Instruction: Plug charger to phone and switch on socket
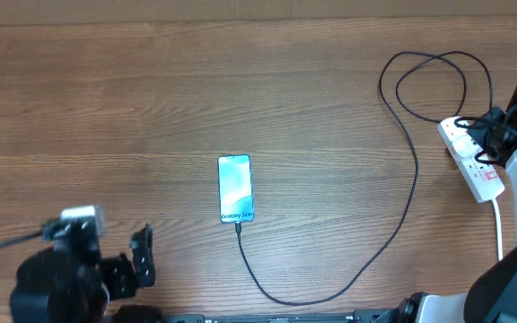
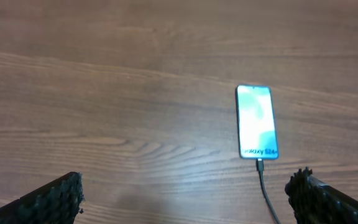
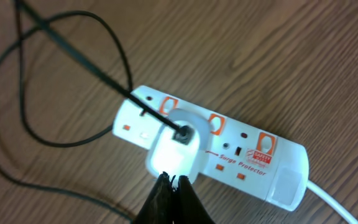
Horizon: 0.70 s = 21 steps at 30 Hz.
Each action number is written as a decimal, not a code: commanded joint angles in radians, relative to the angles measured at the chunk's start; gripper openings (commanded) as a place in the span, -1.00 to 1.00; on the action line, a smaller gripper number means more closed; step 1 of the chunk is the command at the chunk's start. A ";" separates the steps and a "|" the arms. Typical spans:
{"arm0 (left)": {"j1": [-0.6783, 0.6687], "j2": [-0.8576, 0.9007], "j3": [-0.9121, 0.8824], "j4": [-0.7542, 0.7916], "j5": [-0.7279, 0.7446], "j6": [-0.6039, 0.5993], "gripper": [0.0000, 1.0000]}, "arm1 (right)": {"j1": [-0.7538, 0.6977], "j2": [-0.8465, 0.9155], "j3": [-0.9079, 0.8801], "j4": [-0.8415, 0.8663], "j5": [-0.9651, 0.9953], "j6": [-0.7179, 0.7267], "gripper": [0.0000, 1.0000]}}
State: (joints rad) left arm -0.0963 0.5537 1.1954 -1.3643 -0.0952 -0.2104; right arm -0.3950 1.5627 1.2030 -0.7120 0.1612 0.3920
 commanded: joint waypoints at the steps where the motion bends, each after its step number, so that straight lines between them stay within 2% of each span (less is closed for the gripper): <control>1: -0.003 -0.102 -0.003 0.001 -0.020 -0.014 1.00 | 0.032 -0.051 0.006 -0.003 0.003 0.008 -0.92; 13: -0.003 -0.408 -0.003 0.000 -0.069 -0.014 1.00 | 0.186 -0.211 0.006 -0.021 0.003 0.002 -0.92; 21: -0.002 -0.492 -0.003 0.000 -0.070 -0.014 1.00 | 0.264 -0.390 0.009 -0.016 0.003 -0.002 -0.92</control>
State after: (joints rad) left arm -0.0963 0.0853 1.1954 -1.3651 -0.1478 -0.2104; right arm -0.1432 1.2480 1.2030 -0.7338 0.1604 0.3920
